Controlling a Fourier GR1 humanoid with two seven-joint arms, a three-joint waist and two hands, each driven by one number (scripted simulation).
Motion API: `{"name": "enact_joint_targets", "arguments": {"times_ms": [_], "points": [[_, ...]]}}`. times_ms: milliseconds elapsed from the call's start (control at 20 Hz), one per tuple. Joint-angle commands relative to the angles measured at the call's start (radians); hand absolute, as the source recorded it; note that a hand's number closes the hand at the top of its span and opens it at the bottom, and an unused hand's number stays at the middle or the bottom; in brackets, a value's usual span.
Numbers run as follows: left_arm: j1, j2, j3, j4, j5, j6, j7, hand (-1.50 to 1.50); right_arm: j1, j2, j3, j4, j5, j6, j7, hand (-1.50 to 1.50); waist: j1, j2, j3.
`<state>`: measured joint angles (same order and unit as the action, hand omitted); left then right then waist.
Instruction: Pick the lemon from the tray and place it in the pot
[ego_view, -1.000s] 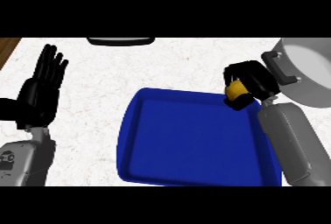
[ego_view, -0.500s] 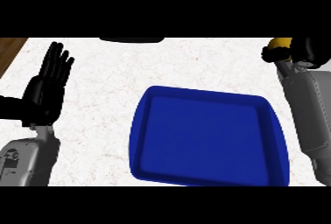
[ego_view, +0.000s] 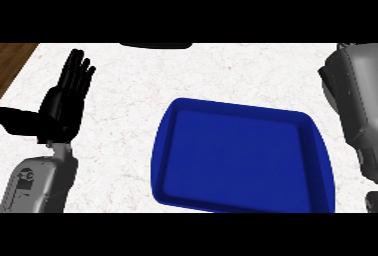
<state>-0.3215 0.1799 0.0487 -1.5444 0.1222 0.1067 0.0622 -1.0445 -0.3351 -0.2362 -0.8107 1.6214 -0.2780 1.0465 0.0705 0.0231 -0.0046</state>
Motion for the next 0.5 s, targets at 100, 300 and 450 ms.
{"name": "enact_joint_targets", "arguments": {"times_ms": [100,300,450], "points": [[-0.034,0.01,0.026,0.009,0.005,0.019,0.046,0.0,-0.081,-0.005,-0.039,0.149,0.09,0.018,0.18,1.5,-0.035,-0.012,0.005],[0.016,-0.027,-0.008,-0.032,-0.033,0.054,0.023,0.0,-0.021,-0.07,-0.102,0.154,0.061,-0.073,0.111,1.5,-0.048,-0.016,0.006],[0.08,0.002,0.027,0.004,-0.001,-0.008,-0.041,0.0,0.054,-0.05,-0.115,0.121,0.055,-0.127,0.104,1.5,-0.057,-0.019,0.005]]}}
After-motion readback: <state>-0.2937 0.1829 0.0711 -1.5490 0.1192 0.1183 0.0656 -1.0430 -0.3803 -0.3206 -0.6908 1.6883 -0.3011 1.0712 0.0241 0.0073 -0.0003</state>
